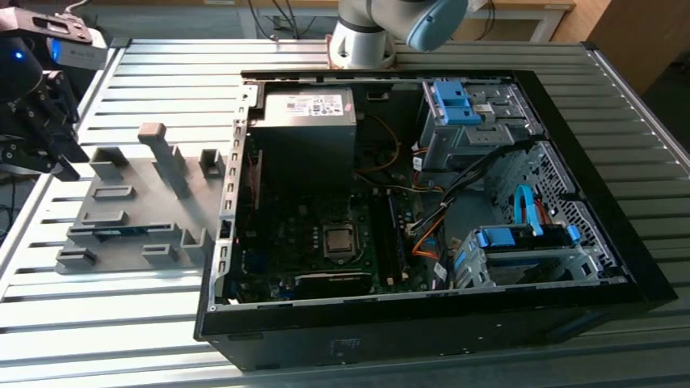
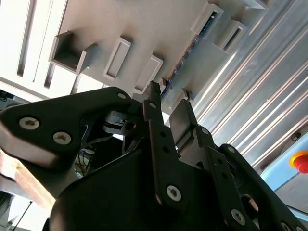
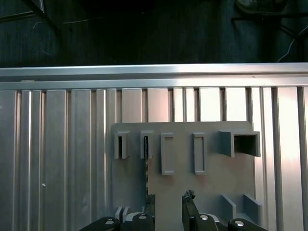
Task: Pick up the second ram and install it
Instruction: 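Pick up the second ram and move it above second insertion slot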
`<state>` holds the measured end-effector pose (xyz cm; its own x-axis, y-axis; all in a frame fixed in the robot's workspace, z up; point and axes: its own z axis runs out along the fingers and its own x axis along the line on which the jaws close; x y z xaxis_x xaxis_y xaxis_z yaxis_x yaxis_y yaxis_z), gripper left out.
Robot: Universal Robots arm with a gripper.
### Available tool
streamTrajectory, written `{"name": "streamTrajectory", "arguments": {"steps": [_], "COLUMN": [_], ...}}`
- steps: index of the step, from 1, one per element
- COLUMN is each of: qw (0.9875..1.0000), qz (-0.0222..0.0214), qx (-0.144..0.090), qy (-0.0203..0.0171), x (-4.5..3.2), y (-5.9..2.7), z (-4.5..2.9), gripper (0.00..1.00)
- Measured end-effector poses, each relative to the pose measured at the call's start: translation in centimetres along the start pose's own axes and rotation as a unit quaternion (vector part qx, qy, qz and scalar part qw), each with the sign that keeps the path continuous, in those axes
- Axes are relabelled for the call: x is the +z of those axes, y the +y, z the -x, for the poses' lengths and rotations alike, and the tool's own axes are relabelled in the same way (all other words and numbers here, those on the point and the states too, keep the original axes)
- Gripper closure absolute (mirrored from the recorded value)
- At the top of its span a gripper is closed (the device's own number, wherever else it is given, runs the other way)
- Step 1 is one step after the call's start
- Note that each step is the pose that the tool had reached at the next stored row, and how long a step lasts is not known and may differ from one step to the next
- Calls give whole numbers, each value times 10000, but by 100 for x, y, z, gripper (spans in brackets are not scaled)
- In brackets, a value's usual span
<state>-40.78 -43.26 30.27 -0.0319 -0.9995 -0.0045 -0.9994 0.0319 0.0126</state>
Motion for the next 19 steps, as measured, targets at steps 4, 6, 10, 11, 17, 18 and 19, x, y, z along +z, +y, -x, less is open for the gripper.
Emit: {"name": "streamTrajectory", "arguments": {"steps": [4,6,10,11,17,18,19], "qw": [10000,10000,10000,10000,10000,10000,10000], "qz": [0,0,-8,-10,-12,-12,-12], "qx": [-3,-6,-9,-8,-8,-7,-7], "qy": [0,0,0,0,0,0,0], "x": [27,47,72,76,102,109,116], "y": [1,0,0,0,-3,-4,-4], "z": [-3,-3,-9,-19,-95,-108,-120], "gripper": [64,64,64,64,64,64,64]}}
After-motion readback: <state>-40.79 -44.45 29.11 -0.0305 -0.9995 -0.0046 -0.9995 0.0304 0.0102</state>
